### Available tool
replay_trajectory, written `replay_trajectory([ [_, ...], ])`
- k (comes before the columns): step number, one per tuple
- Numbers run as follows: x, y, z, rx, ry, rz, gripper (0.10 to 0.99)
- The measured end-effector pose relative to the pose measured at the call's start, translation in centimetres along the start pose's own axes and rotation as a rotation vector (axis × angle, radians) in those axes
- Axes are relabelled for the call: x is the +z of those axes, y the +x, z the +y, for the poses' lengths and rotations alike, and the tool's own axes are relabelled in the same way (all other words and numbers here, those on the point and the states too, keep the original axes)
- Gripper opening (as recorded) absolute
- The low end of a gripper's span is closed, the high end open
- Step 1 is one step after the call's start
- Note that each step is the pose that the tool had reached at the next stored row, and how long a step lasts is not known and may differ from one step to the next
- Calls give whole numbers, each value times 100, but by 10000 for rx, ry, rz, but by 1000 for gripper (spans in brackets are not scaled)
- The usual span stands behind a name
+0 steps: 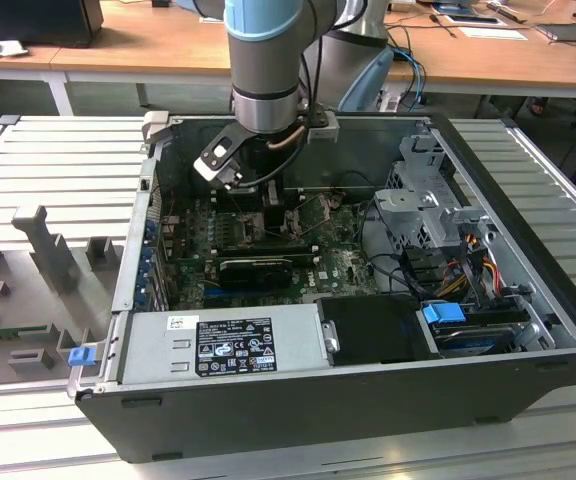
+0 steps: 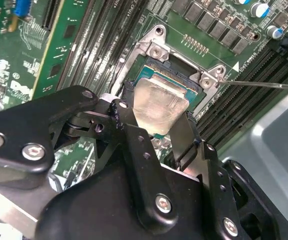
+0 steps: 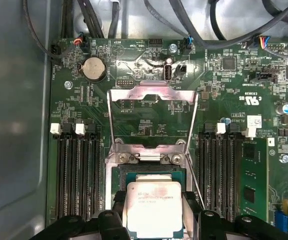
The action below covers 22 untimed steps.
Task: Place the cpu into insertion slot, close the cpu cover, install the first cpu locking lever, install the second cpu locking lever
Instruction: 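Place the cpu into insertion slot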
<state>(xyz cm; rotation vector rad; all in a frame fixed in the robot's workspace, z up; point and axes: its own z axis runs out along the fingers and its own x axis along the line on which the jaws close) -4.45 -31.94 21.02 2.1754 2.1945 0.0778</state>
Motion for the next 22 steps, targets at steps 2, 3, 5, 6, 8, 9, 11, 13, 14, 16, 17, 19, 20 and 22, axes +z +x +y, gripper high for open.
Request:
replay_trajectory([
  [2, 31, 13, -1, 85, 0, -6, 529],
  [3, 36, 14, -1, 136, 1, -10, 529],
  [5, 48, 15, -3, 207, 1, -16, 529],
  [6, 58, 19, -4, 210, 1, -17, 529],
  [8, 70, 27, -4, 214, 1, -16, 529],
  [9, 74, 27, -5, 218, 2, -18, 529],
  [11, 81, 28, -5, 242, 2, -19, 529],
  [13, 81, 28, -5, 246, 2, -19, 529],
  [14, 81, 28, -5, 248, 1, -18, 529],
  [16, 81, 28, -5, 248, 1, -18, 529],
  [17, 81, 29, -5, 251, 0, -9, 529],
  [19, 80, 28, -4, 267, 2, -11, 529],
  [20, 80, 26, -2, 275, 3, -13, 529],
  [22, 82, 23, 4, 297, 3, -14, 529],
])
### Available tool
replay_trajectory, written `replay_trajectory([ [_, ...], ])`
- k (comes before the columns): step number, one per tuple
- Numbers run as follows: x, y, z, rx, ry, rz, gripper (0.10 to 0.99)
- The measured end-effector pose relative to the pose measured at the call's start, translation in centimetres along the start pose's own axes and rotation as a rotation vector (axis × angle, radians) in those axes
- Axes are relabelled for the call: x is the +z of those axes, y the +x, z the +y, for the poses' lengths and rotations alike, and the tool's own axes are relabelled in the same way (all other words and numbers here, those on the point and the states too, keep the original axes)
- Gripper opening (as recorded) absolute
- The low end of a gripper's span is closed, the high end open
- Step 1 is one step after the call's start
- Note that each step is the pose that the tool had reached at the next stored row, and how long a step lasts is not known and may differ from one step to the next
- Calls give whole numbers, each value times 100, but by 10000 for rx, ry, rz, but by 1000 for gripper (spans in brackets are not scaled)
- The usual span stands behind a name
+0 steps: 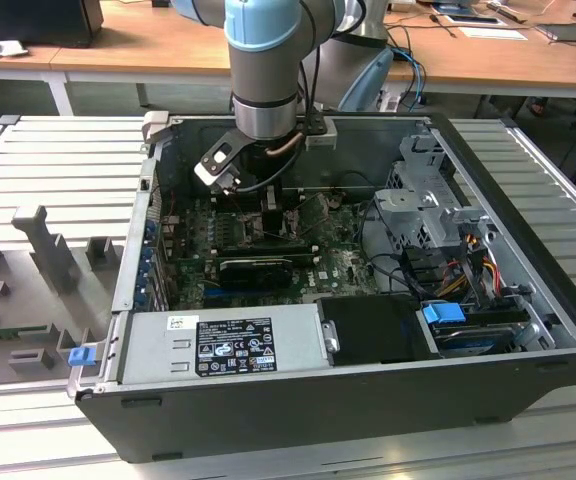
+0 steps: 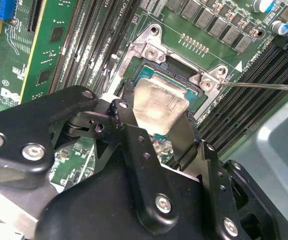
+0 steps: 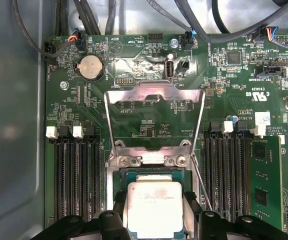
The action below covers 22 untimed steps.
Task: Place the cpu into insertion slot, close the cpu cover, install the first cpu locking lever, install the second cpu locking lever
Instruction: 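Place the cpu into insertion slot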
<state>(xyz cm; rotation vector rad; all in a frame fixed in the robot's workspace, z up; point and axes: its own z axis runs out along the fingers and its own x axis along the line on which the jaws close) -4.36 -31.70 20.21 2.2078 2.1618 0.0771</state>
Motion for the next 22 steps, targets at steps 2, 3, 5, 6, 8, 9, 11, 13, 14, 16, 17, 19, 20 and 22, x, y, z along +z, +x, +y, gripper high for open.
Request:
replay_trajectory([
  [2, 7, -1, -1, 4, 1, -2, 529],
  [3, 9, 0, -1, 4, 0, -2, 529],
  [5, 12, 0, -1, 4, 0, -1, 529],
  [6, 14, 0, -1, 4, 0, -1, 529],
  [8, 17, 0, -1, 4, -1, 1, 541],
  [9, 18, 0, -1, 4, -1, 0, 604],
  [11, 19, 1, -1, 3, -1, 2, 604],
  [13, 17, 2, 0, 4, -1, 3, 604],
  [14, 12, 1, -1, 4, 1, 2, 604],
  [16, -40, 1, 3, 5, 0, 4, 604],
  [17, -77, 1, 5, 5, 3, 3, 588],
  [19, -126, 1, 9, 5, 14, 4, 400],
  [20, -136, 1, 10, 5, 16, 3, 341],
  [22, -170, 1, 12, 5, 28, 3, 106],
])
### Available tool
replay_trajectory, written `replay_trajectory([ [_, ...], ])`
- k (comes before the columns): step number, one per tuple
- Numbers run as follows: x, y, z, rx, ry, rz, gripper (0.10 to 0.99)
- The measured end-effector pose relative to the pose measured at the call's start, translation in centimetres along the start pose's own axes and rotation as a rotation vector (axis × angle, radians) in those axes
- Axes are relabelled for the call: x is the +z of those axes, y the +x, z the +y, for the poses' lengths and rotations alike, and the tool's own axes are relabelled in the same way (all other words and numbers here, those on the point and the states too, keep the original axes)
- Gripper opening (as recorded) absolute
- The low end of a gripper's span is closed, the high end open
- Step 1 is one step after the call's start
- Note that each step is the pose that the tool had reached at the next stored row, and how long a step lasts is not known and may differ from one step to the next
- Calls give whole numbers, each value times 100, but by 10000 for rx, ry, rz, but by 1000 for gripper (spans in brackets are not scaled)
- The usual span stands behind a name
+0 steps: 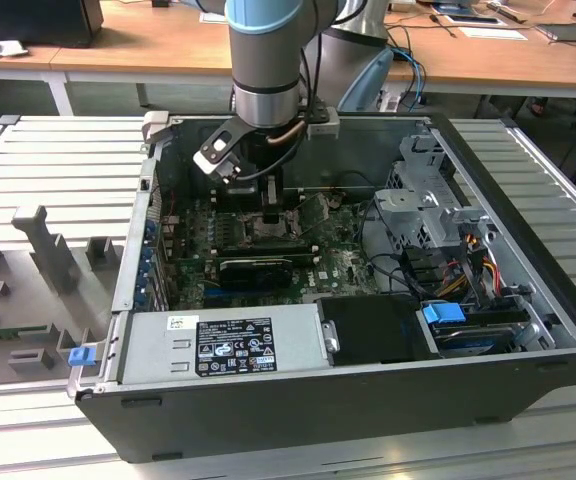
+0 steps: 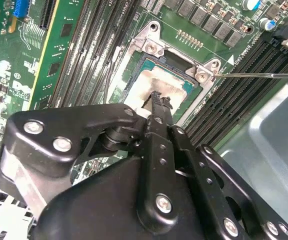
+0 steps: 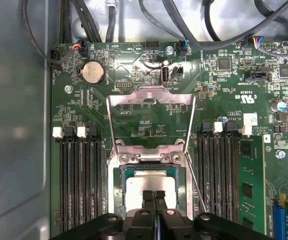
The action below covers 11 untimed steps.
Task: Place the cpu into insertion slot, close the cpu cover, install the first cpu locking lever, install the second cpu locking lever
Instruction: 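Place the cpu into insertion slot, then close the cpu cover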
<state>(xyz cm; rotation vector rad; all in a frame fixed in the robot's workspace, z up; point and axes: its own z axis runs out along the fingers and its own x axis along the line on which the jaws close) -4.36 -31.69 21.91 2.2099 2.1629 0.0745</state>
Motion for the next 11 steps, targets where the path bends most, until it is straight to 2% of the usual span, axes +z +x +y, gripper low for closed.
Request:
replay_trajectory([
  [7, -67, 0, 5, -1, 26, -1, 106],
  [11, -79, 0, 6, 0, 26, 2, 106],
])
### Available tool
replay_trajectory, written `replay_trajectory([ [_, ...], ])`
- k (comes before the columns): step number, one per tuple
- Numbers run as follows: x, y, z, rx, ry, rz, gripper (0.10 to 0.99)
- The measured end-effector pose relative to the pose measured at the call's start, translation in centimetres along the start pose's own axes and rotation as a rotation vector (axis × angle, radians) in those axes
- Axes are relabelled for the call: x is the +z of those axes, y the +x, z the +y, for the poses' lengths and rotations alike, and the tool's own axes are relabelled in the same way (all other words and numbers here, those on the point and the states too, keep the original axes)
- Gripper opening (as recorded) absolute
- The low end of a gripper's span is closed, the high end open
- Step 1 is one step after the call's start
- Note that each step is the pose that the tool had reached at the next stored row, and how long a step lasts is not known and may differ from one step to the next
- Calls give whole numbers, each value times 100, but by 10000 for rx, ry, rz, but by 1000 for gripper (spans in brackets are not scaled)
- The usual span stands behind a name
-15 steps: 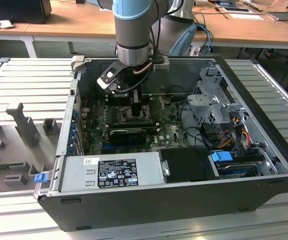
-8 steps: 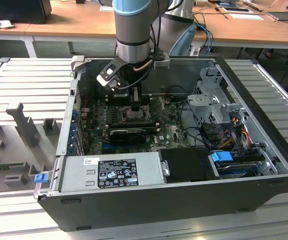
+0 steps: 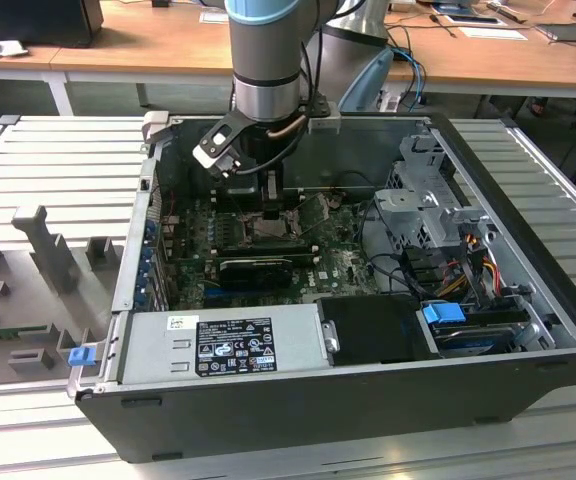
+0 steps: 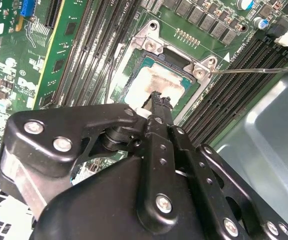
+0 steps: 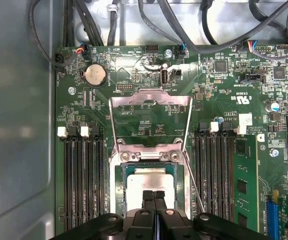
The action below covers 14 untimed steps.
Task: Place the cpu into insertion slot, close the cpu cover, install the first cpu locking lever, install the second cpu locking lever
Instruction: 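Close the cpu cover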
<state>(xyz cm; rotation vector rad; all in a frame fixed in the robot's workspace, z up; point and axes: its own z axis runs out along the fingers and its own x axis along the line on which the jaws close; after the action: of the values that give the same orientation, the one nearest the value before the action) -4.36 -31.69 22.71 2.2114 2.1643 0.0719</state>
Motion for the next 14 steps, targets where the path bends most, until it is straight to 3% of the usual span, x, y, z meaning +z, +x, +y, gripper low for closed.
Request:
replay_trajectory([
  [7, 4, -9, 74, 1, 14, 3, 106],
  [14, 4, -7, 80, 1, 14, 2, 106],
])
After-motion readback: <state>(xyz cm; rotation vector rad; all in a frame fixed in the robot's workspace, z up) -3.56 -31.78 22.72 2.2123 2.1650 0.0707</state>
